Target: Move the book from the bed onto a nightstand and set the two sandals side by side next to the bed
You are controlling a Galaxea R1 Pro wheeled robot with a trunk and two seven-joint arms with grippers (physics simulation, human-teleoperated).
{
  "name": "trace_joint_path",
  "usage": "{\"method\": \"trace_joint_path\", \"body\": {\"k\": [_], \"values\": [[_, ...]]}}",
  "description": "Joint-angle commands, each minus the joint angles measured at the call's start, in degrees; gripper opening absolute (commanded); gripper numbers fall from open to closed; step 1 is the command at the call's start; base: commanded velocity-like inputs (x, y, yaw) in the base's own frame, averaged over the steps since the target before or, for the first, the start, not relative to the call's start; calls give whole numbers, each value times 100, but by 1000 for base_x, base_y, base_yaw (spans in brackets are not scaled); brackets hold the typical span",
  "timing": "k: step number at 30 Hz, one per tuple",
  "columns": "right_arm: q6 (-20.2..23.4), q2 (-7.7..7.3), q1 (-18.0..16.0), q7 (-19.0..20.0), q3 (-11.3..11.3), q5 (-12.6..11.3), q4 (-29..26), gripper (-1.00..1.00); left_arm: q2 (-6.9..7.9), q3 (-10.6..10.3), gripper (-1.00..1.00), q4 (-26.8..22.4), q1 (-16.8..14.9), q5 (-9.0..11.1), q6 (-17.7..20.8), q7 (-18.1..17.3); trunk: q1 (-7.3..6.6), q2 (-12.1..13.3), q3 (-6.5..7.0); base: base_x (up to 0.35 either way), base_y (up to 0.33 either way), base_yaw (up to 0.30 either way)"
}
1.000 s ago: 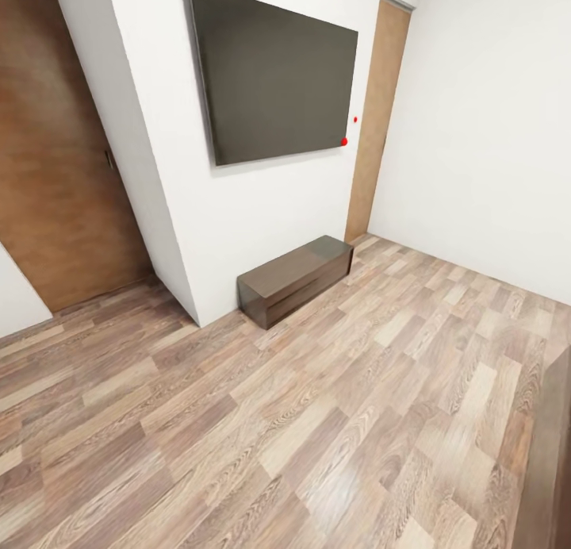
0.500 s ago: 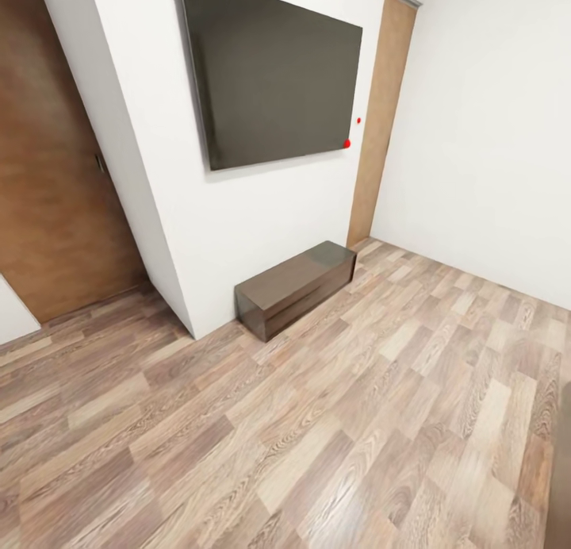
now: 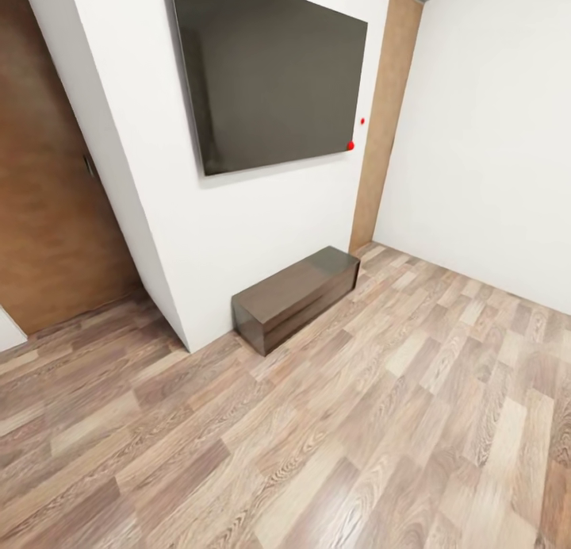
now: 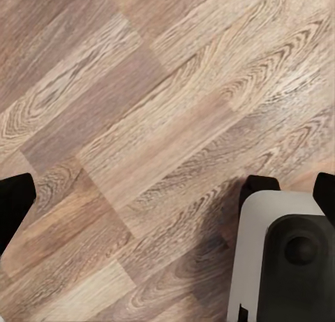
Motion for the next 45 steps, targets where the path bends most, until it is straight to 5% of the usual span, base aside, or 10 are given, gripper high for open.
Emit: {"method": "trace_joint_path", "body": {"k": [1,31,45], "values": [[-18,-1,-5,23,-49,49,2,100,-3,-39,100,2,-4,61,-10,-28,6,-10,-11,339,0,0],[-18,-8,-5,22,-49,49,-1,100,-38,-39,100,11,-4,61,-19,-25,6,-10,-11,337,0,-2],[-18,-7,-5,22,-49,56,2,100,-52,-39,100,3,-4,61,-19,-25,6,-10,-11,140,0,-193]]}}
